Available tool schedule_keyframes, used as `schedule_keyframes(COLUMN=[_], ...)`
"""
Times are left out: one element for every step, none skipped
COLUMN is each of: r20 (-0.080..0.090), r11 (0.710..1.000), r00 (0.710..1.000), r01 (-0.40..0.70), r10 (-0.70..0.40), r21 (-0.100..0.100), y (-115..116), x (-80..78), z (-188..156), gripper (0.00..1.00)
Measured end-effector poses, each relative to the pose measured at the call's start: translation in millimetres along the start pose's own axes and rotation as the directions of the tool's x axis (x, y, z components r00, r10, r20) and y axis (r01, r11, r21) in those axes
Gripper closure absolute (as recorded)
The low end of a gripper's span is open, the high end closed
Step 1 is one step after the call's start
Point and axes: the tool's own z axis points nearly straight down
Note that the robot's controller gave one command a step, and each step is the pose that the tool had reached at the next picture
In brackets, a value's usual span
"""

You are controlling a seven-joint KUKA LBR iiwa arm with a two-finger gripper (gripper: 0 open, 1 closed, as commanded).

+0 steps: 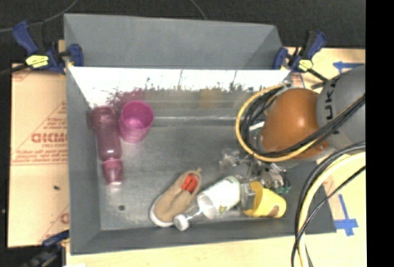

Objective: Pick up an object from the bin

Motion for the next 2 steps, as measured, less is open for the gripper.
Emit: schedule_keyframes(r20=[-0.003, -0.002], r11=[0.991, 0.991], r00=[0.991, 0.991], r01=[-0.135, -0.134], r10=[0.135, 0.134], r21=[-0.002, -0.002], y=[3.5, 3.3], x=[42.5, 42.5], z=[-0.4, -0.4], gripper=[1.00, 1.00])
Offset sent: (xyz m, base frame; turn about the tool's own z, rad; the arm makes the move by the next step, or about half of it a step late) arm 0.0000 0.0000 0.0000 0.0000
